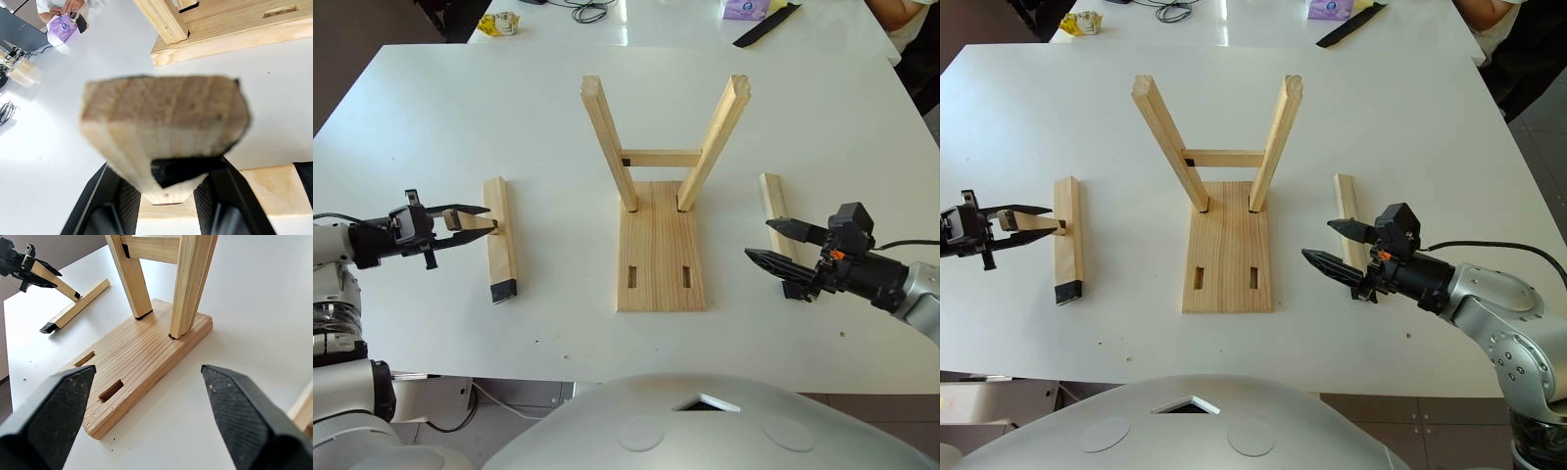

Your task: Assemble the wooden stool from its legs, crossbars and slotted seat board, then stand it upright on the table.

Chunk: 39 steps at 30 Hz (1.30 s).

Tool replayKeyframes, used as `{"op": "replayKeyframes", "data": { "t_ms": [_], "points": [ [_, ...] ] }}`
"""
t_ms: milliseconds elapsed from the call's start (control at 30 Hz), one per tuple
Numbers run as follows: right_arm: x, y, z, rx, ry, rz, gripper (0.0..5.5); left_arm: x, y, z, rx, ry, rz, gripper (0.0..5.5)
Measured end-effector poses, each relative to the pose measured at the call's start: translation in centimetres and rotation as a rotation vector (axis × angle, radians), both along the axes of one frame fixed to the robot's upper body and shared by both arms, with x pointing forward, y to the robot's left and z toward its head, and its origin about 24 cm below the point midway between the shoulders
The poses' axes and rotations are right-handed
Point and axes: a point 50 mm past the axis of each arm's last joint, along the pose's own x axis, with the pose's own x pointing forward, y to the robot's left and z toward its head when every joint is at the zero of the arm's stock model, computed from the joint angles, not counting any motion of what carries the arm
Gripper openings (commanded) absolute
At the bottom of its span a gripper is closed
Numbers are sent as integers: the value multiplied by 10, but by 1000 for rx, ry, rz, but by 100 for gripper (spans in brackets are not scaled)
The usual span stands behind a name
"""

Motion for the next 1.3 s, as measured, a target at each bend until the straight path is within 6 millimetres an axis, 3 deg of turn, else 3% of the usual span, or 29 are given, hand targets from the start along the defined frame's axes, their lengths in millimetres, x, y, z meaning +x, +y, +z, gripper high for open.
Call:
{"op": "replayKeyframes", "data": {
  "t_ms": [500,833,1300],
  "points": [
    [5,-3,3,-15,6,34,399,-9,-1,-8,-142,154,78,130],
    [11,-1,5,-26,1,70,399,-12,-7,-9,-115,198,53,130],
    [18,-3,9,-74,3,119,399,-14,-28,-17,-253,285,97,130]
  ]
}}
